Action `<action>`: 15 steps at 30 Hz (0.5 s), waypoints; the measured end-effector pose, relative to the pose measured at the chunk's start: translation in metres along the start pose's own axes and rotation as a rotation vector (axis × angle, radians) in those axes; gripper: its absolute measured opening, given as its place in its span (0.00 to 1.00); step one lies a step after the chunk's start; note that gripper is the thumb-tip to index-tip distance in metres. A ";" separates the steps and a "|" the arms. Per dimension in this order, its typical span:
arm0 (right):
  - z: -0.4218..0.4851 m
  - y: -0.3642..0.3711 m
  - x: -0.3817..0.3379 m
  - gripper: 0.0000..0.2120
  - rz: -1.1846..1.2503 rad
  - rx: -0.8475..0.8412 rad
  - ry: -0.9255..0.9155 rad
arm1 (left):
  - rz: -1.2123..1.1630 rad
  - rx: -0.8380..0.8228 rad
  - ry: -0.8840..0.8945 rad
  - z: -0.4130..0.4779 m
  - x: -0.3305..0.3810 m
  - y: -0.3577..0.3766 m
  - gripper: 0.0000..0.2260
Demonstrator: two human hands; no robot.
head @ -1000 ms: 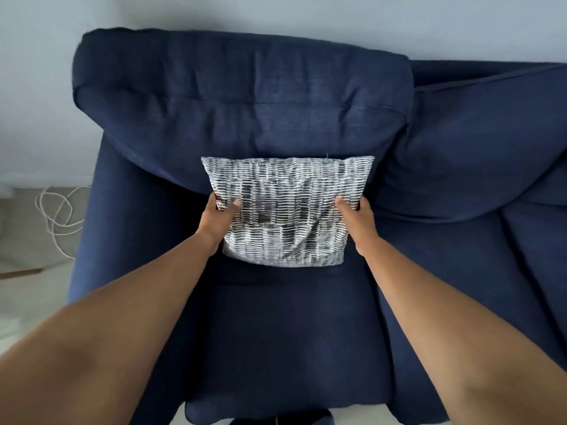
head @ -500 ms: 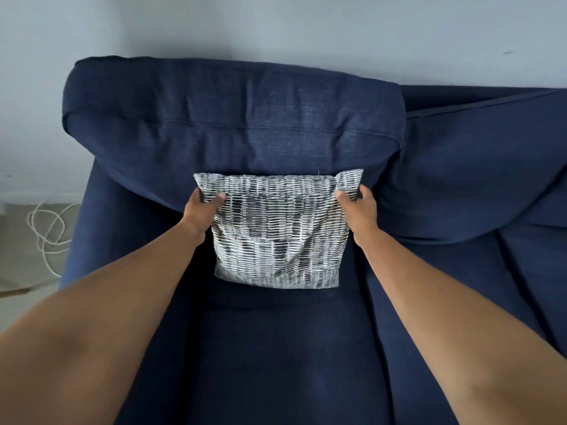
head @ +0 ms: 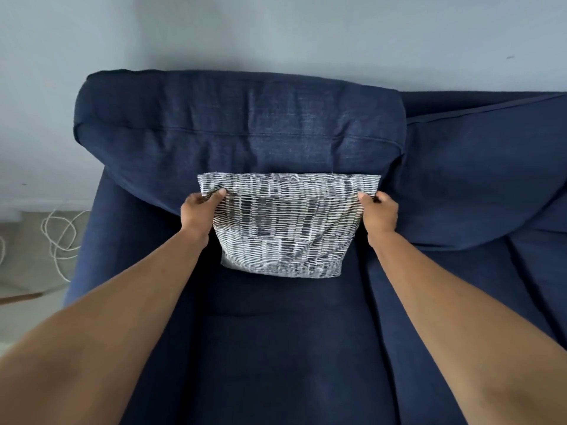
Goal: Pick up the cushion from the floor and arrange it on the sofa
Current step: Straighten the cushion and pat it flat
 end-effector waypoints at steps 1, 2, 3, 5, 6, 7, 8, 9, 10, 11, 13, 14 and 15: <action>-0.002 0.000 -0.002 0.27 0.023 0.004 -0.024 | 0.022 -0.024 0.025 0.000 0.003 0.001 0.18; -0.004 0.002 -0.004 0.26 0.044 -0.004 -0.050 | 0.034 -0.054 0.046 0.001 0.007 0.002 0.14; -0.007 0.004 -0.006 0.23 0.055 -0.017 -0.074 | 0.031 -0.074 0.060 0.001 0.010 0.004 0.10; -0.010 0.007 -0.009 0.13 0.048 -0.024 -0.115 | -0.029 -0.060 0.067 0.003 0.018 0.005 0.03; -0.010 0.006 -0.012 0.06 0.046 -0.014 -0.126 | -0.065 -0.031 0.061 0.004 0.021 0.003 0.03; -0.009 0.004 -0.015 0.03 0.049 -0.005 -0.130 | -0.088 -0.002 0.050 0.005 0.024 0.001 0.04; -0.007 0.002 -0.019 0.05 0.059 0.001 -0.125 | -0.089 0.018 0.041 0.006 0.027 -0.002 0.06; -0.004 -0.001 -0.023 0.06 0.064 0.005 -0.121 | -0.079 0.026 0.040 0.008 0.029 -0.005 0.07; -0.001 -0.004 -0.026 0.06 0.070 0.011 -0.126 | -0.066 0.026 0.042 0.009 0.029 -0.006 0.08; 0.002 -0.005 -0.029 0.06 0.071 0.011 -0.136 | -0.058 0.025 0.044 0.011 0.029 -0.006 0.09; 0.007 -0.005 -0.029 0.06 0.065 0.001 -0.143 | -0.024 0.037 0.044 0.011 0.026 -0.006 0.12; 0.007 -0.005 -0.028 0.07 0.036 -0.002 -0.143 | 0.014 0.056 0.046 0.011 0.025 -0.005 0.13; 0.006 -0.004 -0.025 0.12 -0.020 0.013 -0.145 | 0.060 0.086 0.056 0.011 0.023 -0.005 0.15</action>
Point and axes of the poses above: each hand's wrist, its own z-axis towards the middle knuckle, its own y-axis out of the palm, x = y × z, the point moved 3 cm from there along z, towards the middle knuckle, and after that the axes turned 8 degrees about -z, right-handed, at the moved point
